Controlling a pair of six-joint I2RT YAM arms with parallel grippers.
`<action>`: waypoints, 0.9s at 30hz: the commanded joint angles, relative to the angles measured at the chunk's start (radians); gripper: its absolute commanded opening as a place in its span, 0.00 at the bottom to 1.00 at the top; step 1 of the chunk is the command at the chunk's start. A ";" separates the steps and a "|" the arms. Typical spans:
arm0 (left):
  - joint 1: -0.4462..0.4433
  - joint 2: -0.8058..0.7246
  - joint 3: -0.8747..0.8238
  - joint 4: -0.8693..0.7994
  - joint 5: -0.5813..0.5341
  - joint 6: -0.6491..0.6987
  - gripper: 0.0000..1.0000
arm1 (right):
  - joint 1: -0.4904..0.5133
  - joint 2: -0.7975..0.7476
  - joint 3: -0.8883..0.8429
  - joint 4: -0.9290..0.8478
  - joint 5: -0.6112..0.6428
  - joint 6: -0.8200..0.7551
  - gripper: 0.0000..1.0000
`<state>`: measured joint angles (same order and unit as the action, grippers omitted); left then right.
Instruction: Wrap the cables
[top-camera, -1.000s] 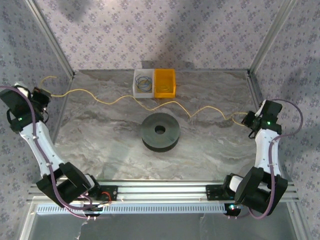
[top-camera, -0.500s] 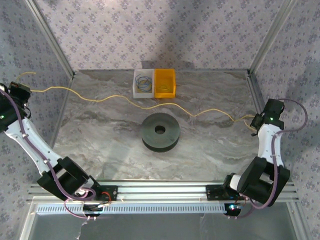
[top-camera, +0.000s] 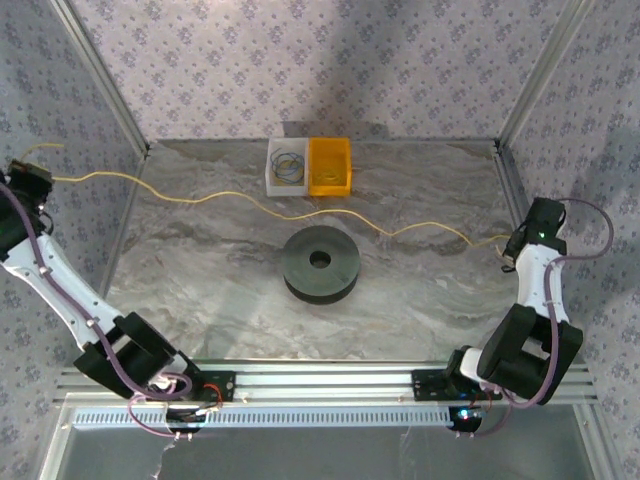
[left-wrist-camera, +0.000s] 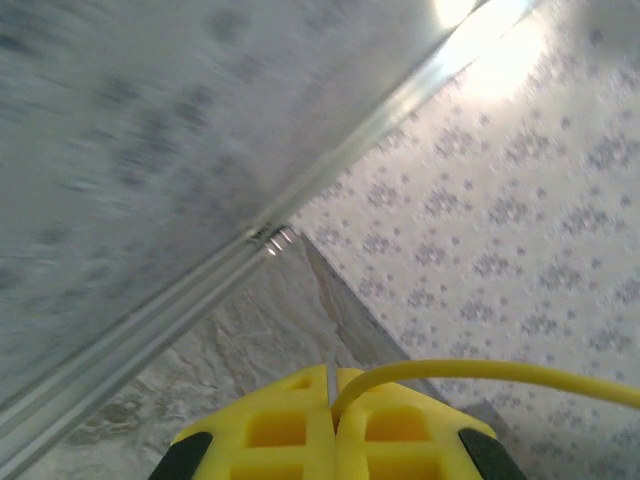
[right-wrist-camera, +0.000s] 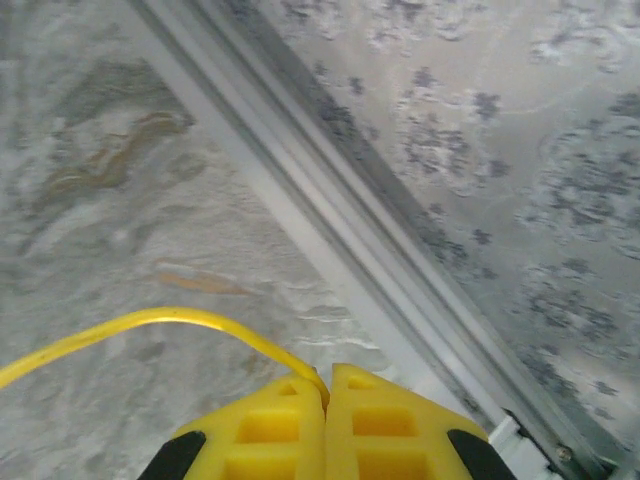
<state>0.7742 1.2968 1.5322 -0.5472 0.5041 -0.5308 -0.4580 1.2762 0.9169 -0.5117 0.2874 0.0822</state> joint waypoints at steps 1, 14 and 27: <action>-0.154 -0.036 -0.017 -0.002 -0.063 0.117 0.00 | 0.049 -0.021 -0.002 0.043 -0.033 0.067 0.00; -0.662 -0.048 -0.279 0.145 -0.164 0.116 0.00 | 0.309 -0.056 -0.100 0.060 0.017 0.144 0.00; -0.779 0.000 -0.238 0.227 -0.261 0.042 0.00 | 0.460 -0.085 0.004 0.029 0.029 0.149 0.00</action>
<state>0.0036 1.2846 1.2438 -0.3672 0.2749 -0.4618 -0.0193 1.2282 0.8509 -0.4683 0.2947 0.2142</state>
